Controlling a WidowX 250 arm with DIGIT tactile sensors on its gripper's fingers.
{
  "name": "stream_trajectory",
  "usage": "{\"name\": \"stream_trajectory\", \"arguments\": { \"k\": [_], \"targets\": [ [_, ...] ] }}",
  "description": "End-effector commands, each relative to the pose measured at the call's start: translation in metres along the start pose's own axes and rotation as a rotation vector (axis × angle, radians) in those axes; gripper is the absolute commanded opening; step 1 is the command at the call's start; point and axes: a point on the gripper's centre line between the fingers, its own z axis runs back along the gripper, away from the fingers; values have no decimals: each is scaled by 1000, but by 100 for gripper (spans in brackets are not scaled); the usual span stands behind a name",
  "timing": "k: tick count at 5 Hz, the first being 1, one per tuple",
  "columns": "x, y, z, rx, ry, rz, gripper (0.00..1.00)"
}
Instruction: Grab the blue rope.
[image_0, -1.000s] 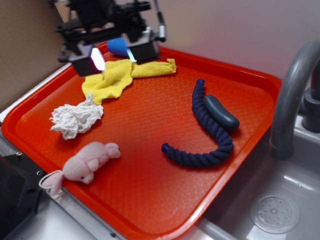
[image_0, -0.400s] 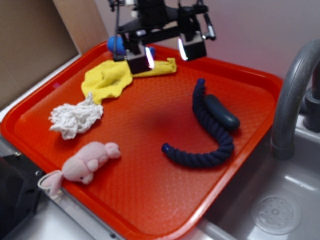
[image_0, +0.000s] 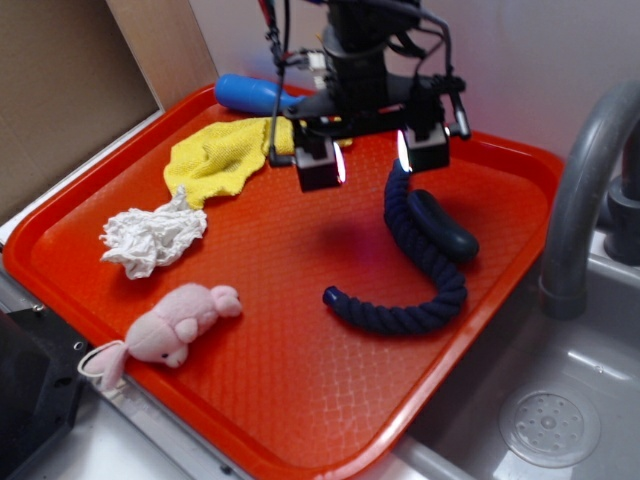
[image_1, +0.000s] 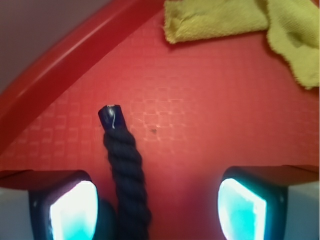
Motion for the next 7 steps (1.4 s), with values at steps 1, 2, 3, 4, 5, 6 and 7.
{"name": "stream_trajectory", "arguments": {
  "k": [1, 2, 3, 4, 5, 6, 7],
  "targets": [
    [5, -12, -6, -12, -51, -17, 100],
    [2, -12, -18, 7, -30, -35, 100],
    [-2, -13, -25, -11, -13, -73, 100],
    [-7, -15, -28, -47, 13, -178, 0],
    [-8, -11, -32, -71, 25, -222, 0],
    [-10, -7, -39, -50, 37, -223, 0],
    [-29, 2, -42, -42, 49, -216, 0]
  ]
}}
